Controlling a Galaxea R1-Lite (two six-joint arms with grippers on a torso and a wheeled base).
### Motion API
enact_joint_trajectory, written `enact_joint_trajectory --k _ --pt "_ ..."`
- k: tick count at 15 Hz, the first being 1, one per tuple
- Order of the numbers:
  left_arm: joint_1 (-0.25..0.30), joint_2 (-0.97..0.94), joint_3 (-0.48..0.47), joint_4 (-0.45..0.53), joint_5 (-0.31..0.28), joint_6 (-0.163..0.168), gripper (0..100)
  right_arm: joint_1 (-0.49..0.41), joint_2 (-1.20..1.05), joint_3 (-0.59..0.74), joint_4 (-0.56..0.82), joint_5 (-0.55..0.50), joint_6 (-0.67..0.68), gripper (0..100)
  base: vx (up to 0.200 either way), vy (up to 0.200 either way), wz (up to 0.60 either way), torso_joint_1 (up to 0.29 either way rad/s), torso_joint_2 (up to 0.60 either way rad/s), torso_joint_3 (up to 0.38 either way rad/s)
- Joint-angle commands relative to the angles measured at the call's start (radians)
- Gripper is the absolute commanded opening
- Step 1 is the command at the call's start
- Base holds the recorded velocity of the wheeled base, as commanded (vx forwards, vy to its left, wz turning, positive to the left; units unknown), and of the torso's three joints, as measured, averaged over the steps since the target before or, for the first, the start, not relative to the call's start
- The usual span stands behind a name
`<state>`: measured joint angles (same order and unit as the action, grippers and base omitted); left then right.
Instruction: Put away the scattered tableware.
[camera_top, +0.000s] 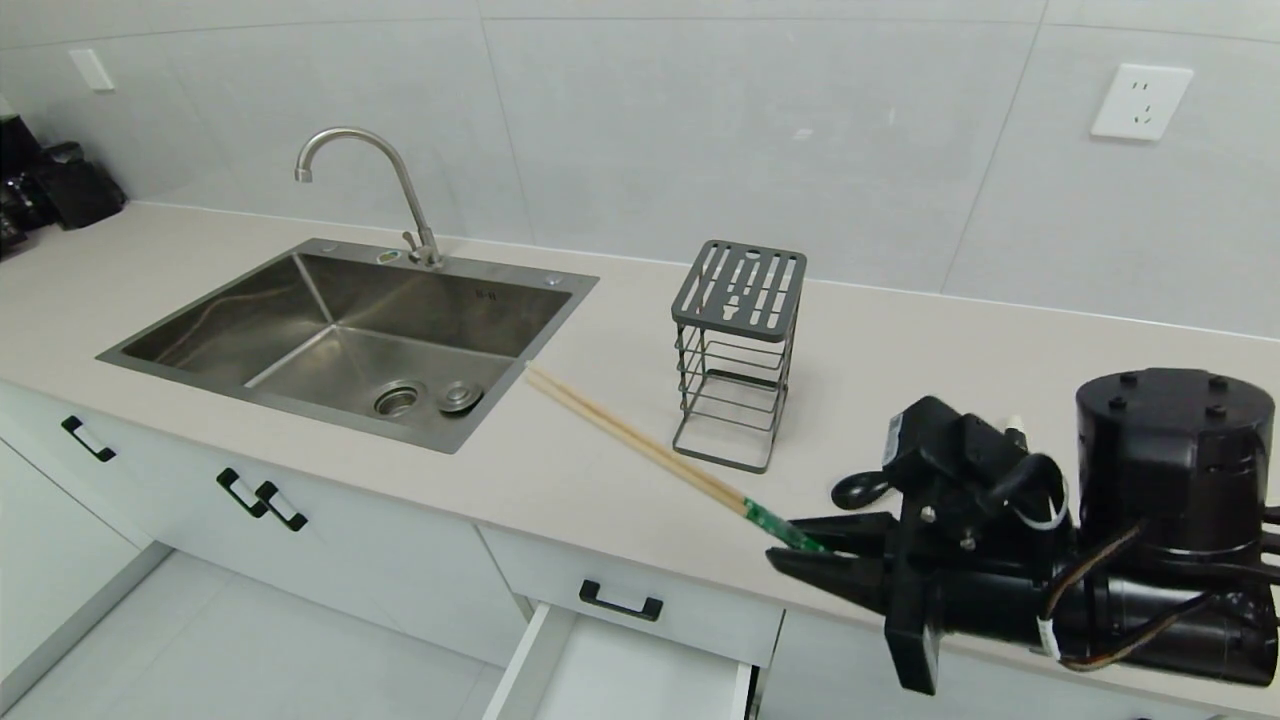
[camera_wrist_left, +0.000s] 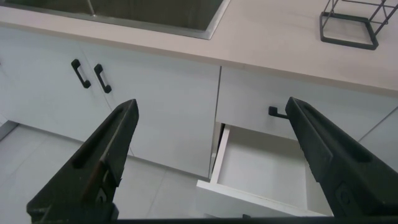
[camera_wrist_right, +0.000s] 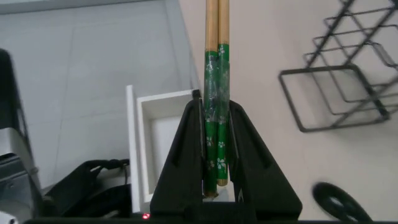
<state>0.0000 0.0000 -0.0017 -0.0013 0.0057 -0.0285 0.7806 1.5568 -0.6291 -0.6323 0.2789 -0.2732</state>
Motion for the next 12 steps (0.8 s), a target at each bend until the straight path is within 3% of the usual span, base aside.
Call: enact_joint_trajectory --k 1,6,12 --pt "0.0 0.0 0.0 0.0 0.0 -0.001 100 0.088 0.029 0.037 0.002 -0.007 0.014 0 0.0 0.0 0.0 0.0 0.0 0.0" --pt "0.0 0.0 0.0 0.0 0.0 -0.001 100 0.126 0.063 0.054 0.01 -0.037 -0.001 0 0.0 0.0 0.0 0.0 0.0 0.0" --pt "0.0 0.0 0.0 0.0 0.0 -0.001 100 0.146 0.137 -0.052 0.091 -0.038 0.072 0 0.0 0.0 0.0 0.0 0.0 0.0"
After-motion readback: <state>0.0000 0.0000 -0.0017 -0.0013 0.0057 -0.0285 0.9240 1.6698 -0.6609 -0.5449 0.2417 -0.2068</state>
